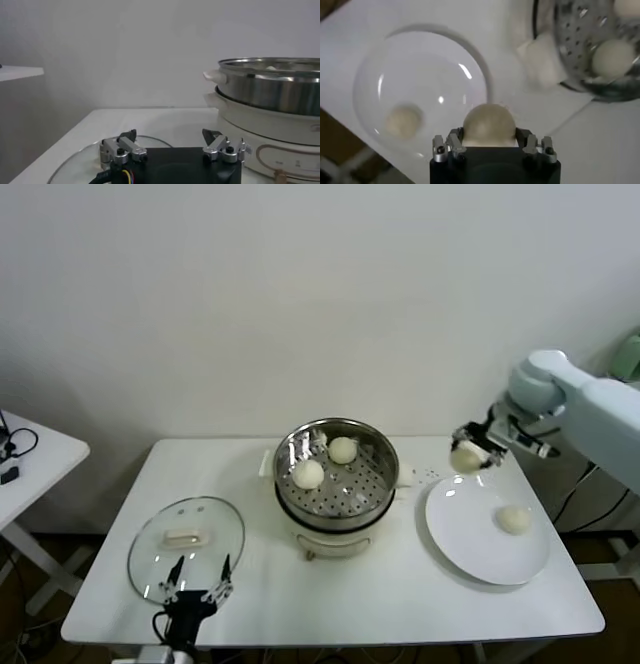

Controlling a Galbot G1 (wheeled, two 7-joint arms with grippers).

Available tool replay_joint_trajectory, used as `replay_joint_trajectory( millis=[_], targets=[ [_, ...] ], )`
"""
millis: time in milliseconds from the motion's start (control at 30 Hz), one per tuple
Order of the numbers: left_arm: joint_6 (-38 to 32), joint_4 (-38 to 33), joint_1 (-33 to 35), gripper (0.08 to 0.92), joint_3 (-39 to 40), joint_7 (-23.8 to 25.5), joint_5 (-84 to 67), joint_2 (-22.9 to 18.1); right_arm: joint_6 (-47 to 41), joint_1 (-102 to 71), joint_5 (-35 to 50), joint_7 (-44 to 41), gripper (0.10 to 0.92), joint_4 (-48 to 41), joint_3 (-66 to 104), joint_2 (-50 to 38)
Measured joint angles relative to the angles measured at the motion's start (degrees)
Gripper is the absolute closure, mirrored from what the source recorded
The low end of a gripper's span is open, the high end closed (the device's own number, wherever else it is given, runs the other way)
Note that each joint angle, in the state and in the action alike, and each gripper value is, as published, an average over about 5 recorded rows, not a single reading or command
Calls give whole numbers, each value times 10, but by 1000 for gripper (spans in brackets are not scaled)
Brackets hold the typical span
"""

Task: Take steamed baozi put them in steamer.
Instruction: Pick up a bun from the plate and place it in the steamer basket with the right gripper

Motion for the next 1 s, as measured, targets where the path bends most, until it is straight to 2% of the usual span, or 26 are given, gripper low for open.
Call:
replay_joint_trajectory(
  millis=[433,1000],
  targets=[
    [4,2,2,177,6,0,-1,0,33,56,-28,-1,346,88,-41,92],
    [13,7,9,177,6,-2,-6,10,54,0,-48,0,355,58,-73,233]
  ],
)
